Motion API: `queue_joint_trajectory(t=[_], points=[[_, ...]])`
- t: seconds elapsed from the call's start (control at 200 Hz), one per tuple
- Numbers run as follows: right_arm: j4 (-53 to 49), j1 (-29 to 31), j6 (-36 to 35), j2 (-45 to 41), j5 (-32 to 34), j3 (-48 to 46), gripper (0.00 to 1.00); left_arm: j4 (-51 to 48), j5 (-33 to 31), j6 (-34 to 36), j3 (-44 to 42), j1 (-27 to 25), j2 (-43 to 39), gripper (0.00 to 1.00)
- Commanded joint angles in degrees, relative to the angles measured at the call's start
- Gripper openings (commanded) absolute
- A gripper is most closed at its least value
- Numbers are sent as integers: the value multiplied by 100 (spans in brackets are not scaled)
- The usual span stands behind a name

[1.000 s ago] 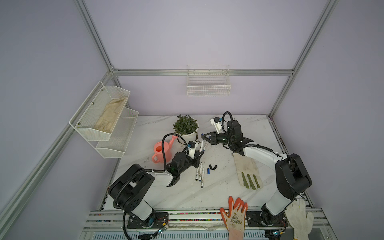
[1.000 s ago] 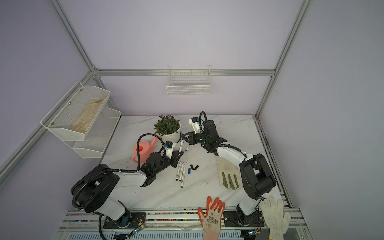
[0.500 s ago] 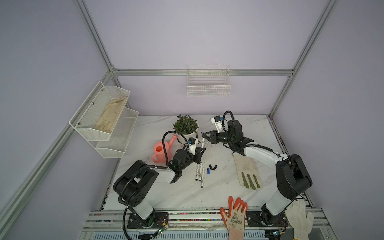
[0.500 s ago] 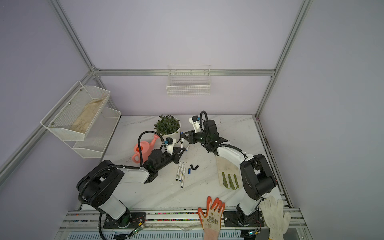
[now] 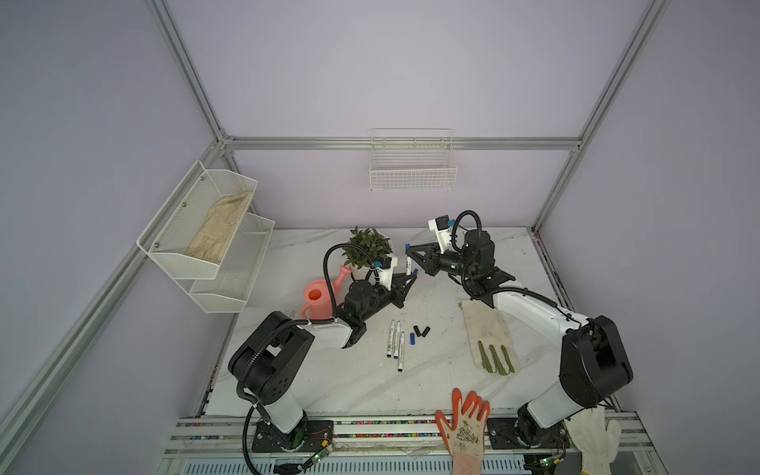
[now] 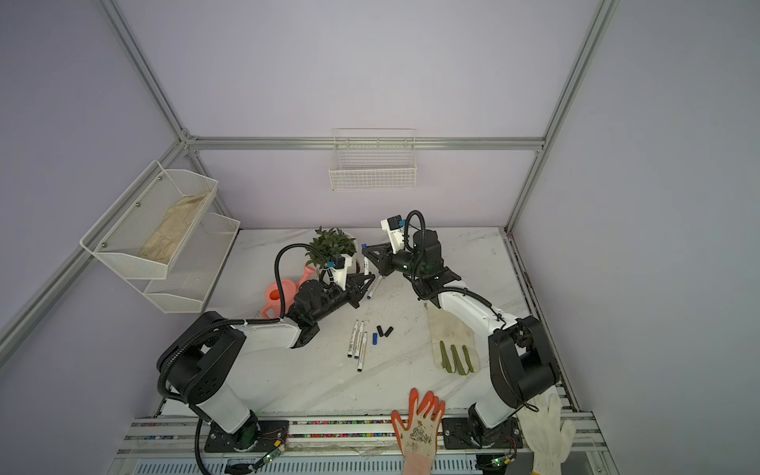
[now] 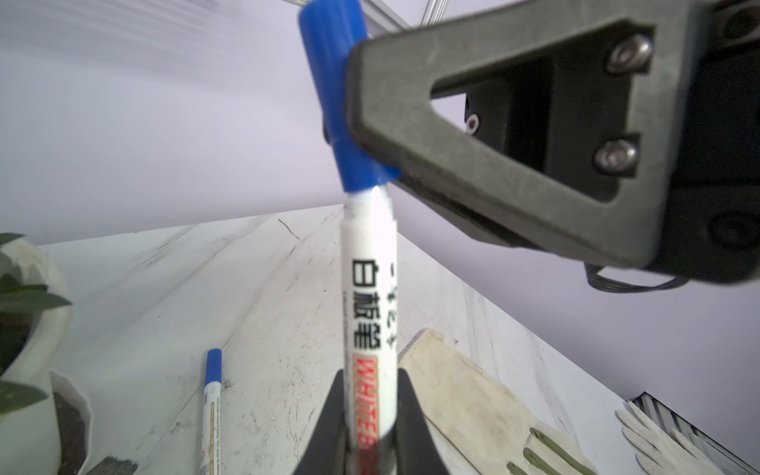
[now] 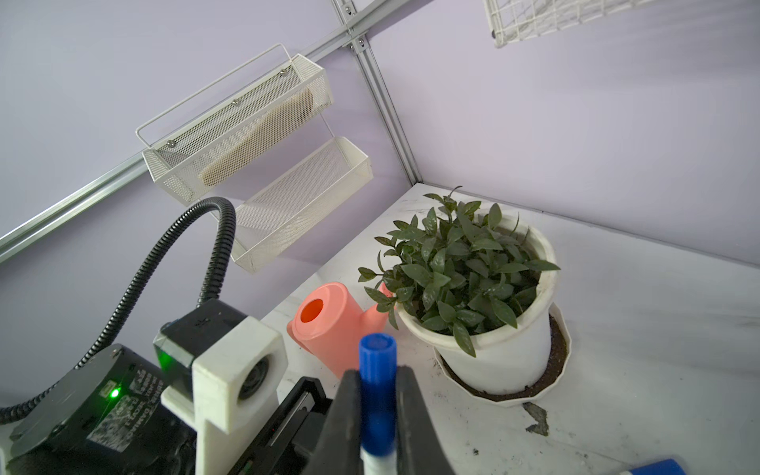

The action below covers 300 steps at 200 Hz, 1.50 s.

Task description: Insert the pens into the pen caps

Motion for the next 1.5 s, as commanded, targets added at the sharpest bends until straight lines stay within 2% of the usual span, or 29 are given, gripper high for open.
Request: queue_joint_trajectory(t=[0.0, 0.275, 0.545, 0.635, 0.735, 1.095, 1.495], points=[[-1263, 229, -285, -16, -916, -212, 4, 1365, -441, 97, 1228, 248, -81, 0], [-1278, 208, -317, -177, -719, -121, 11, 1277, -196, 542, 1319, 253, -91, 0], [-1363, 119, -389, -491, -285, 159, 37, 1185, 46, 979, 887, 210, -254, 0], [-1391, 101, -389, -567, -155, 233, 44, 1120, 68, 1026, 754, 186, -334, 0], [-1418, 101, -439, -654, 18, 262, 48, 985, 46, 1394, 601, 146, -431, 0], [-1554, 93, -589, -705, 246, 936, 49, 623, -210, 1875, -60, -61, -438, 0], [-1571, 101, -543, 12, 48, 1709, 46, 630, -395, 1815, -302, -287, -424, 0]])
